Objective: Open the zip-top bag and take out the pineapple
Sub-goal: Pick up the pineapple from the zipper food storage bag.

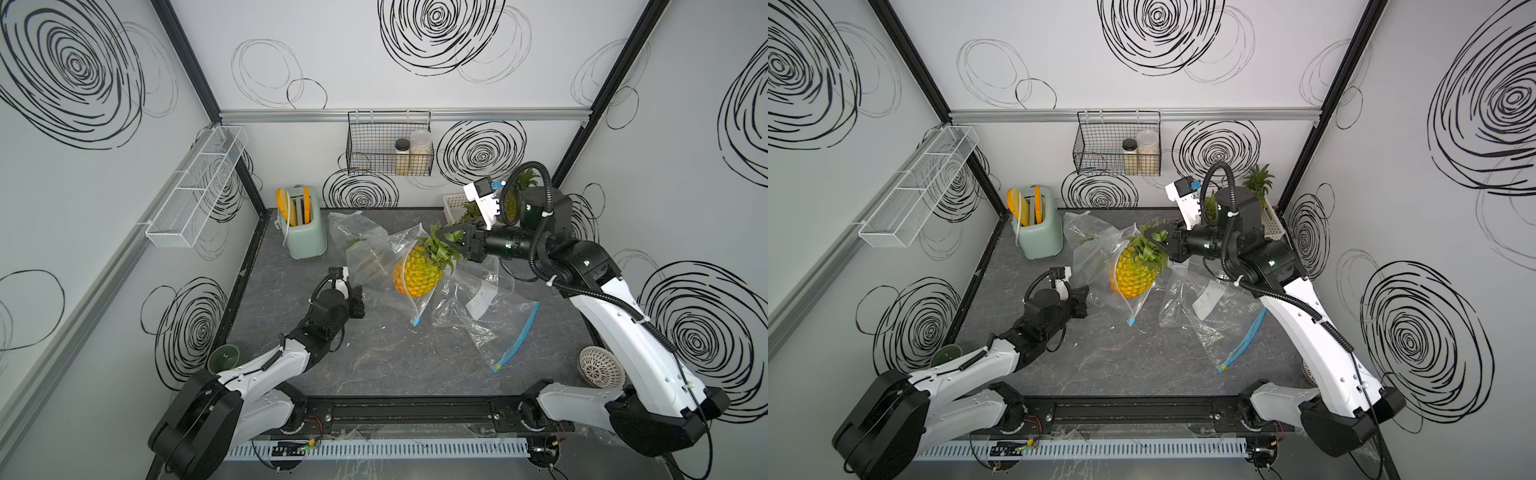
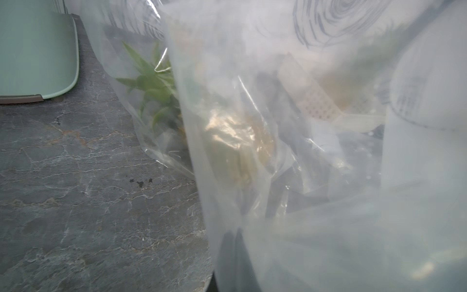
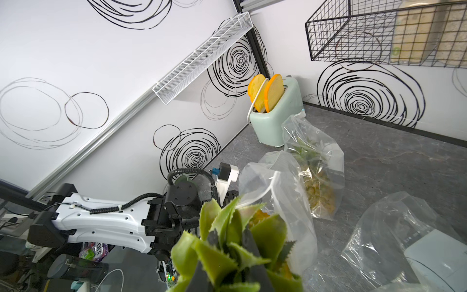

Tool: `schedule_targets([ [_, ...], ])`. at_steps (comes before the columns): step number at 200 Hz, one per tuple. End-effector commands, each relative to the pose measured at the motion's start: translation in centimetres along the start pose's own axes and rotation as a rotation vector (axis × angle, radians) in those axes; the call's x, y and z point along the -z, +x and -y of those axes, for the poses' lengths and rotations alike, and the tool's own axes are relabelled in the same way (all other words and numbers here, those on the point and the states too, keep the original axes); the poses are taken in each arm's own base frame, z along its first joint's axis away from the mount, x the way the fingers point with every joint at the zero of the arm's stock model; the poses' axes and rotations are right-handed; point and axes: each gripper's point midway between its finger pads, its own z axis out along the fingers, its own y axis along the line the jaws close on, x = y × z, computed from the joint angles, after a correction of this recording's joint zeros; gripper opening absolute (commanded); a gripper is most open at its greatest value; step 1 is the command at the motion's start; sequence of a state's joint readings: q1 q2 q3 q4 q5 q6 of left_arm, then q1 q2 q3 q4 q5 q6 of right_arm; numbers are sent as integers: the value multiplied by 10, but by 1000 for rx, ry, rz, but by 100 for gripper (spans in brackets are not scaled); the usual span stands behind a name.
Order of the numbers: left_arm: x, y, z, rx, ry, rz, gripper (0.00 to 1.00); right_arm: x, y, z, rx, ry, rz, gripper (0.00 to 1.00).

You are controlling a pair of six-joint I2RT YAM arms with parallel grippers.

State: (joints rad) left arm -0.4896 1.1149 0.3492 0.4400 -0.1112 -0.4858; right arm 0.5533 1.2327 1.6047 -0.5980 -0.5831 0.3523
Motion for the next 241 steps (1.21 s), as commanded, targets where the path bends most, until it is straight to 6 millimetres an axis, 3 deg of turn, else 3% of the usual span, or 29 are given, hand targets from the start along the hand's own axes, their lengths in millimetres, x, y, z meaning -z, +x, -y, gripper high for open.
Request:
schedule_targets([
  [1,2,4,-18,-16,-79,7,0,18,-28,-32,70,-93,109,0],
  [51,4,-7,-32,-15,-161,46,0,19,-24,-38,70,-129,92,0],
  [100,15,-39,-38,24,-212,152,0,16,-9,-40,63,-166,34,0],
  [152,31,-78,-45,-27,-306,194,0,10,14,-18,48,-91,-40,0],
  [214,55,-125,-80,-58,-429,243,0,6,43,3,41,-34,-135,0],
  [241,61,-136,-91,-54,-455,212,0,5,48,17,36,15,-150,0],
])
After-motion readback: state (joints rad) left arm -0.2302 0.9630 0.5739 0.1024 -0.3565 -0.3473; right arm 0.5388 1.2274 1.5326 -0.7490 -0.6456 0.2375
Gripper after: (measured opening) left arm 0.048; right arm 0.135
